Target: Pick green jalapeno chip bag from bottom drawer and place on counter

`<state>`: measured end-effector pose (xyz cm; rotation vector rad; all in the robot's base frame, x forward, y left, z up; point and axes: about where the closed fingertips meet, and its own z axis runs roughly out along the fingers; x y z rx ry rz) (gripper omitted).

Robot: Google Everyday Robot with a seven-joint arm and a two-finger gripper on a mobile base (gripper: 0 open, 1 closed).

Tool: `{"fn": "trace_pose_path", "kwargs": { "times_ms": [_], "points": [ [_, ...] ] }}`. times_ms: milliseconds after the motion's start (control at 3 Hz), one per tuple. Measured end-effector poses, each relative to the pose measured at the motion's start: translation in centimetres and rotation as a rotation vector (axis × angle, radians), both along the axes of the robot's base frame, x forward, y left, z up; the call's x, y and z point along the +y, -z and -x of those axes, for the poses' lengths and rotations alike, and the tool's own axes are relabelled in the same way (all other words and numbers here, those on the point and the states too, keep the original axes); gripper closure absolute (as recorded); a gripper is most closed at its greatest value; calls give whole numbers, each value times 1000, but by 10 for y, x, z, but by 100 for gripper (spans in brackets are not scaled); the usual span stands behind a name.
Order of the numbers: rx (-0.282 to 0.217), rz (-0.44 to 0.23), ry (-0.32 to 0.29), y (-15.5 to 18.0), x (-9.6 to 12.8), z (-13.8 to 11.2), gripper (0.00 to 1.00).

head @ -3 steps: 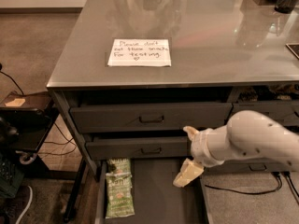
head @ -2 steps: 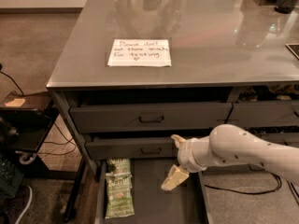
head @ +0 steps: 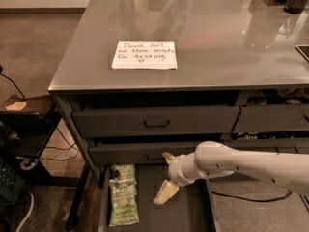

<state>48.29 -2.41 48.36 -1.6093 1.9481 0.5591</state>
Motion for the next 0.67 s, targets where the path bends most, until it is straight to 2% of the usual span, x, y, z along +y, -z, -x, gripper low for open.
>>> {"fn": "trace_pose_path", "kwargs": {
  "times_ms": [667],
  "points": [
    [18, 11, -21, 26, 2, 6, 0]
  ]
}}
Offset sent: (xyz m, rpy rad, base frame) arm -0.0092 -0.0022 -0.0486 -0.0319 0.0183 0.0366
